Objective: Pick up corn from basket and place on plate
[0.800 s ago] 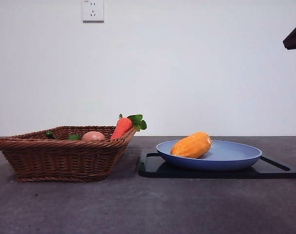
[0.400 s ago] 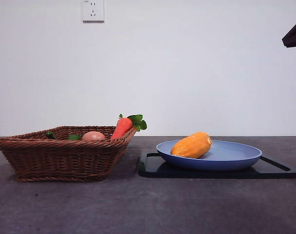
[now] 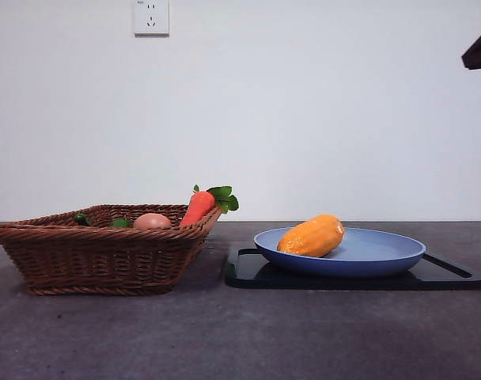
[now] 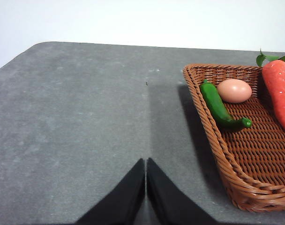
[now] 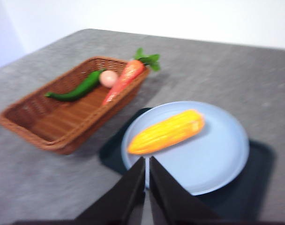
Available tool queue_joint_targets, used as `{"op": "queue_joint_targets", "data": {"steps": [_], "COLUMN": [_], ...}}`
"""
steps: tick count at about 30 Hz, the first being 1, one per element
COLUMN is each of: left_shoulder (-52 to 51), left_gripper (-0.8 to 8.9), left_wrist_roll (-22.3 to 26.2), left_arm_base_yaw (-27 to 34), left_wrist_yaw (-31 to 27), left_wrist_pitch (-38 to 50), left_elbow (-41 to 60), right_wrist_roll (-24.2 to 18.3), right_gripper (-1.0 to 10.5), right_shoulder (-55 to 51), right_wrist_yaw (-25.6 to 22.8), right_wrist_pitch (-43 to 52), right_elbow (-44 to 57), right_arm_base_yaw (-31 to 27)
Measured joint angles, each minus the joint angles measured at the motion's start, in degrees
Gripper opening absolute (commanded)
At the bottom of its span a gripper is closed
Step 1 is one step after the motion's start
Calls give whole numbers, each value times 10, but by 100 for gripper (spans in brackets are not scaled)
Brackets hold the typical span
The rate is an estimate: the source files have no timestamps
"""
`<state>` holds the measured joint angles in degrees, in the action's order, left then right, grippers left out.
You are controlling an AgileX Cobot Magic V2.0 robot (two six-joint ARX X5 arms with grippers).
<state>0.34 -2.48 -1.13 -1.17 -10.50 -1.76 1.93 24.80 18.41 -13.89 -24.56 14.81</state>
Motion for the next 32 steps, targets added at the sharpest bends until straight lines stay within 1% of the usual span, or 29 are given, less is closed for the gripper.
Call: {"op": "queue_joint_targets", "data": {"steps": [2, 4, 9, 11, 14, 21, 26, 32], "left_shoulder": [0, 0, 0, 0, 0, 0, 0, 0], "left_gripper": [8, 8, 8, 8, 8, 8, 8, 8], "left_wrist_roll": [0, 0, 0, 0, 0, 0, 0, 0], "left_arm_base_yaw": [0, 0, 0, 0, 0, 0, 0, 0], "left_wrist_yaw": [0, 0, 0, 0, 0, 0, 0, 0], "left_wrist_pitch": [0, 0, 0, 0, 0, 0, 0, 0], "left_elbow": [0, 0, 0, 0, 0, 0, 0, 0], "right_wrist_roll": [-20, -29, -30, -30, -29, -25, -25, -25], "right_gripper": [2, 2, 2, 2, 2, 2, 2, 2], "right_shoulder": [-11, -27, -77, -103, -146, -210, -232, -245], "right_wrist_yaw": [-36, -72, -139, -153, -155, -154, -155, -155], "right_wrist_pitch": [10, 23, 71, 104, 139, 142, 102, 80], "right_elbow": [8, 29, 106, 137, 177, 234, 237, 237], "right_arm_base_yaw": [-15, -37, -81, -93, -107, -114, -114, -114]}}
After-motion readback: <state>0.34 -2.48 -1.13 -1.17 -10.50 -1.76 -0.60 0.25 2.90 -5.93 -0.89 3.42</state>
